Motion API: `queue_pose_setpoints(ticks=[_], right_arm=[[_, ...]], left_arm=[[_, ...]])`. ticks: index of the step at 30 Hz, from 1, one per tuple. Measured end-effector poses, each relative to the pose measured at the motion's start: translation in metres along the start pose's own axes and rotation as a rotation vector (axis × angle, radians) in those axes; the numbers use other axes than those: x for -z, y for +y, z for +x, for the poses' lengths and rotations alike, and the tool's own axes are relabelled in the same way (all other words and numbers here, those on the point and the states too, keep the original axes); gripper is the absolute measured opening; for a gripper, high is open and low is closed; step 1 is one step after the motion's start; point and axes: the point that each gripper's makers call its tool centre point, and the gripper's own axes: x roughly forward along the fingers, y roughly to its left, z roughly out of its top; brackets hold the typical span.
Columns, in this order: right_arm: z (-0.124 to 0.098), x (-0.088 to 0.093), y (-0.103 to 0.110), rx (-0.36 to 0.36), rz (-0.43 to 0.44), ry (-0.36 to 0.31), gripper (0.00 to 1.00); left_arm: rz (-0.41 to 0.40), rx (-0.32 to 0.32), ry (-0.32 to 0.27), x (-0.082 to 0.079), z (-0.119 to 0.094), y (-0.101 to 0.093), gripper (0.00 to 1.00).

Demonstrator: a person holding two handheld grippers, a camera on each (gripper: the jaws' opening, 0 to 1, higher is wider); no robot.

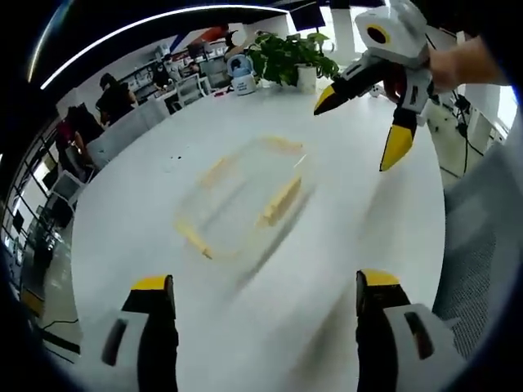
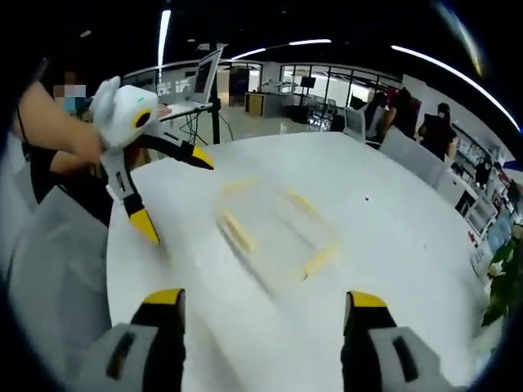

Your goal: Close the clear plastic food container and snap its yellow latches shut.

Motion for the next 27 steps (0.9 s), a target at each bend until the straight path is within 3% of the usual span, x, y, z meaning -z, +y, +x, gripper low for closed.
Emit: queue_pose_setpoints(ticks=[8, 17, 23, 27], right_arm=[[-0.006, 0.006, 0.009, 0.016, 0.046, -0.027, 0.78], [-0.015, 0.016, 0.022, 0.034, 0.082, -0.063, 0.78], [-0.021, 0.026, 0.030, 0.051, 0.099, -0.081, 0.78], [-0.027, 0.033, 0.034, 0.067, 0.116, -0.095, 0.78]], left_arm=[[-0.045, -0.005, -0.050, 0.002, -0.012, -0.008, 0.90], [-0.073, -0.018, -0.045, 0.022, -0.023, -0.019, 0.90], [-0.120, -0.022, -0.113, 0.018, -0.033, -0.021, 0.90], [-0.123, -0.026, -0.120, 0.018, -0.036, -0.022, 0.90]])
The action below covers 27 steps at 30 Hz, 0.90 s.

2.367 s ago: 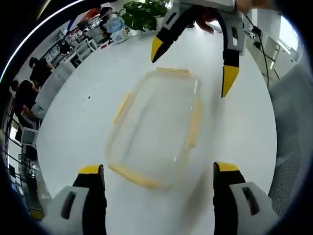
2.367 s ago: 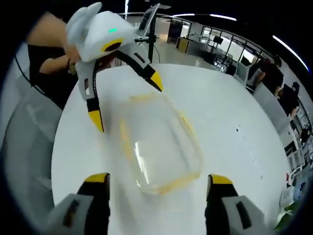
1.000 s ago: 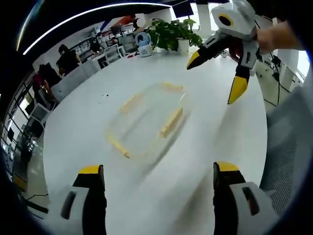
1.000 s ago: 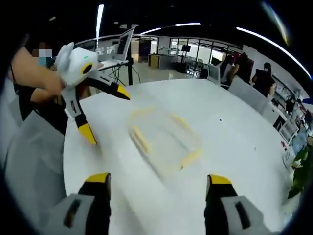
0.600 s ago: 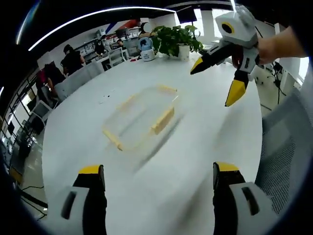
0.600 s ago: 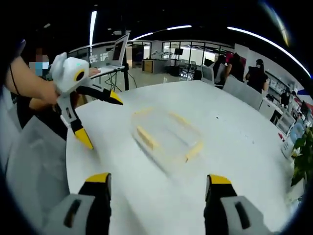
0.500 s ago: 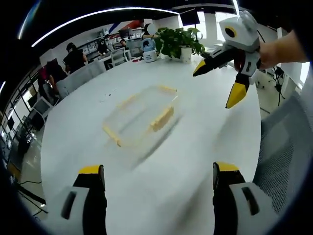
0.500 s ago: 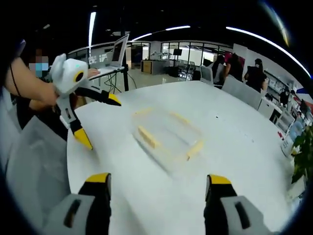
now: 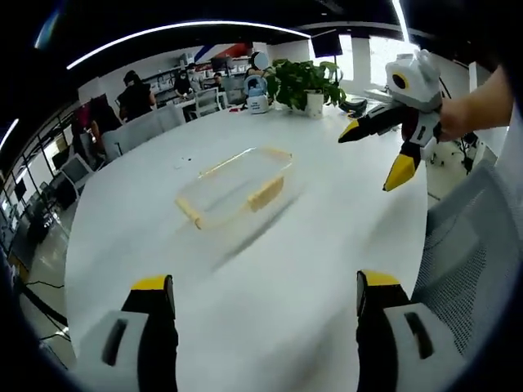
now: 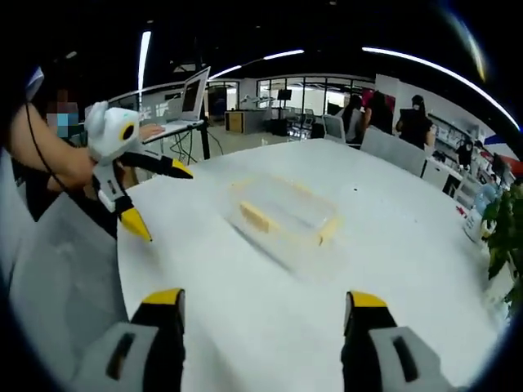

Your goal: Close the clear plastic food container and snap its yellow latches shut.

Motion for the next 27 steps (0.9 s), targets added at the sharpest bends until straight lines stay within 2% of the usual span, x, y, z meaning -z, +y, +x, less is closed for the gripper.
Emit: queue_pose_setpoints(ticks=[6, 10, 15, 19, 27], right_arm=[[-0.012, 0.012, 0.005, 0.018, 0.029, -0.017, 0.78], [-0.018, 0.018, 0.007, 0.031, 0.039, -0.022, 0.78], [-0.024, 0.022, 0.009, 0.048, 0.051, -0.039, 0.78], [-0.027, 0.024, 0.008, 0.057, 0.080, -0.050, 0.78], [-0.034, 0.029, 0.010, 0.089, 0.081, -0.068, 0.77]], left_arm=[[-0.039, 0.000, -0.039, -0.001, -0.007, -0.003, 0.92], [-0.031, 0.000, -0.034, 0.006, -0.011, -0.009, 0.92], [-0.056, -0.002, -0.061, 0.009, -0.019, -0.012, 0.93], [-0.061, -0.010, -0.046, 0.018, -0.024, -0.013, 0.93], [-0.096, -0.030, -0.063, 0.024, -0.034, -0.011, 0.92]])
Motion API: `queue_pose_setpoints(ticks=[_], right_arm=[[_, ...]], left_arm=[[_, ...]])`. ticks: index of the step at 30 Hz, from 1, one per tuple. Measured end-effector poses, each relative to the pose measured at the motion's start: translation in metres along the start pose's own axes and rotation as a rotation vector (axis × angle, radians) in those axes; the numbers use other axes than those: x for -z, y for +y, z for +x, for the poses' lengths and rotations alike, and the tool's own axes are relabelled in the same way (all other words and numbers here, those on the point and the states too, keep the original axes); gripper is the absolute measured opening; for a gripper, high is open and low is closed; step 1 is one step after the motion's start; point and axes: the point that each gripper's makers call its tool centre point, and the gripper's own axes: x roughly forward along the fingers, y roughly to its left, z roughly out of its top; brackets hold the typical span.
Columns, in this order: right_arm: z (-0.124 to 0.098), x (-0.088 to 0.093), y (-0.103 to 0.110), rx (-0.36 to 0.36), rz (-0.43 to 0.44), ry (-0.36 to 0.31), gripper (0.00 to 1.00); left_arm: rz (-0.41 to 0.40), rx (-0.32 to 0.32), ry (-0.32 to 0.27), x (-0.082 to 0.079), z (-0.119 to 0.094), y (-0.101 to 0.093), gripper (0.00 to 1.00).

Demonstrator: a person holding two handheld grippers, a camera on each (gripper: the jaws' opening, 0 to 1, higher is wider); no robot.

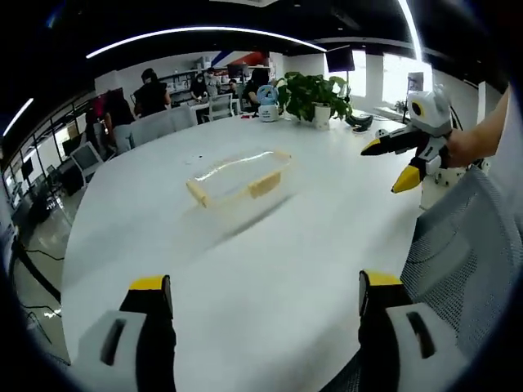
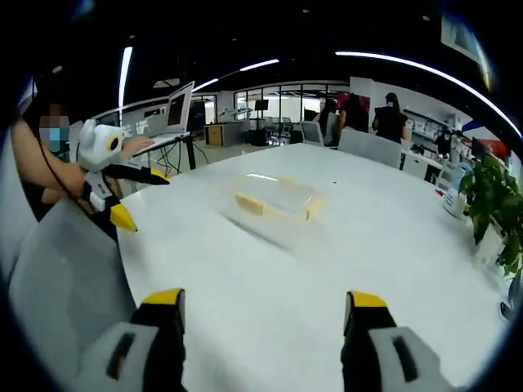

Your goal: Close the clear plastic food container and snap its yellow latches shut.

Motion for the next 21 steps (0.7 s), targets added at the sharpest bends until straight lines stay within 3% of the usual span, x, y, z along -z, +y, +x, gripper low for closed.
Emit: queue_pose_setpoints(ticks=[4, 13, 21], right_arm=[[-0.002, 0.001, 0.003, 0.006, -0.003, -0.005, 0.76], [-0.004, 0.003, 0.003, 0.012, 0.002, -0.004, 0.78], [-0.005, 0.003, 0.003, 0.017, -0.002, -0.007, 0.78]], left_arm=[[0.054, 0.005, 0.019, 0.003, -0.003, -0.003, 0.92], [-0.015, -0.015, -0.012, 0.007, -0.014, 0.006, 0.93], [-0.001, -0.009, -0.010, 0.006, -0.013, 0.002, 0.92]])
